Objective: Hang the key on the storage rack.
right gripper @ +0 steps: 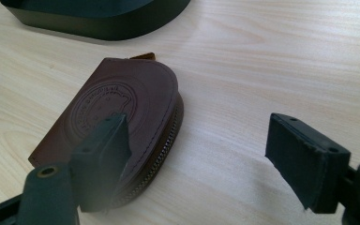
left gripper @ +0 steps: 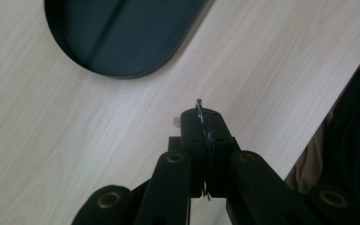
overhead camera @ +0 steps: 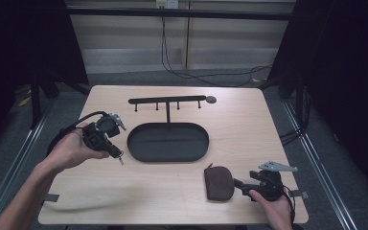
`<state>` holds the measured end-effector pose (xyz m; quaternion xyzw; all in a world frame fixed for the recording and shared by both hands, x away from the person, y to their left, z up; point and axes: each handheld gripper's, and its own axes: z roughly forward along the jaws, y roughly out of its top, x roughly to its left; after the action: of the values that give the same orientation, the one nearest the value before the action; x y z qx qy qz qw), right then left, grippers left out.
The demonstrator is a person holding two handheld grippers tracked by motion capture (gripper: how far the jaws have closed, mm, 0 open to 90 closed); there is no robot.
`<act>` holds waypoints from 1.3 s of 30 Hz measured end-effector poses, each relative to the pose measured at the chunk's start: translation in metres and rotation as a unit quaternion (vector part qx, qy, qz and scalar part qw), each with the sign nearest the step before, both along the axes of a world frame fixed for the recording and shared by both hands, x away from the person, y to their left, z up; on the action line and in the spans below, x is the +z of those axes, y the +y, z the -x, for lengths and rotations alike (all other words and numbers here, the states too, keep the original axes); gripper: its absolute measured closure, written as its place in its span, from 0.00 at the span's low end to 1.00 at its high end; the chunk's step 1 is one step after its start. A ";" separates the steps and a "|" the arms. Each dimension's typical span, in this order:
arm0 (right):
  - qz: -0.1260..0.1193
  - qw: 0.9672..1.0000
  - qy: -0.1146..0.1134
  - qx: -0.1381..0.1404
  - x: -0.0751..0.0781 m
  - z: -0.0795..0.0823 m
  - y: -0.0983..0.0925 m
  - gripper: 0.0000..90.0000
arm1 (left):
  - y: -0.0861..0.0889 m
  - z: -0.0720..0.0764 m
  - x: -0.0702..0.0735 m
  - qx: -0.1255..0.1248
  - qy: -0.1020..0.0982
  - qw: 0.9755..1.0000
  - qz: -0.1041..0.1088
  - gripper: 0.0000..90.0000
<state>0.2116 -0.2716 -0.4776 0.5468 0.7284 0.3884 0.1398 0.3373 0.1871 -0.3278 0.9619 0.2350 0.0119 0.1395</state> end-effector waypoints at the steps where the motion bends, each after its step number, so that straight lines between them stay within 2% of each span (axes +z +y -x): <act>1: 0.000 1.000 0.000 0.000 0.000 0.000 0.000 0.24 | 0.000 -0.001 0.001 0.003 -0.004 1.000 0.000 0.99; 3: 0.000 1.000 0.000 -0.001 0.000 0.000 0.000 0.24 | -0.001 -0.004 0.004 0.000 -0.002 1.000 -0.004 0.99; 5: 0.000 1.000 -0.001 0.000 0.000 0.000 0.000 0.24 | -0.002 -0.007 0.005 0.012 -0.003 1.000 -0.007 0.99; 6: 0.000 1.000 -0.001 -0.001 0.000 0.000 0.000 0.24 | -0.002 -0.008 0.007 0.010 -0.004 1.000 -0.011 0.99; 16: 0.000 1.000 -0.001 0.002 0.000 0.001 0.000 0.24 | -0.010 -0.021 0.027 0.021 -0.007 1.000 -0.011 0.99; 18: -0.001 1.000 -0.001 0.001 0.000 0.001 0.000 0.24 | -0.012 -0.024 0.030 0.022 -0.008 1.000 -0.017 0.99; 21: -0.002 1.000 0.000 0.000 0.000 0.001 0.000 0.24 | -0.015 -0.029 0.034 0.012 -0.007 1.000 -0.016 0.99; 25: -0.001 1.000 0.000 0.002 0.000 0.001 0.000 0.24 | -0.019 -0.037 0.041 0.025 -0.008 1.000 -0.013 0.99; 28: -0.002 1.000 0.000 0.001 0.000 0.001 -0.001 0.24 | -0.021 -0.042 0.047 0.024 -0.011 1.000 -0.013 0.99; 33: -0.003 1.000 -0.001 0.002 0.000 0.001 -0.001 0.24 | -0.026 -0.051 0.051 0.022 -0.008 1.000 -0.018 0.99; 39: -0.004 1.000 0.000 0.003 0.000 0.001 -0.001 0.24 | -0.030 -0.062 0.053 0.037 -0.010 0.999 -0.009 0.99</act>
<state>0.2110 -0.2725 -0.4777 0.5453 0.7284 0.3916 0.1368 0.3990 0.1568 -0.2753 0.9537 0.2686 0.0291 0.1325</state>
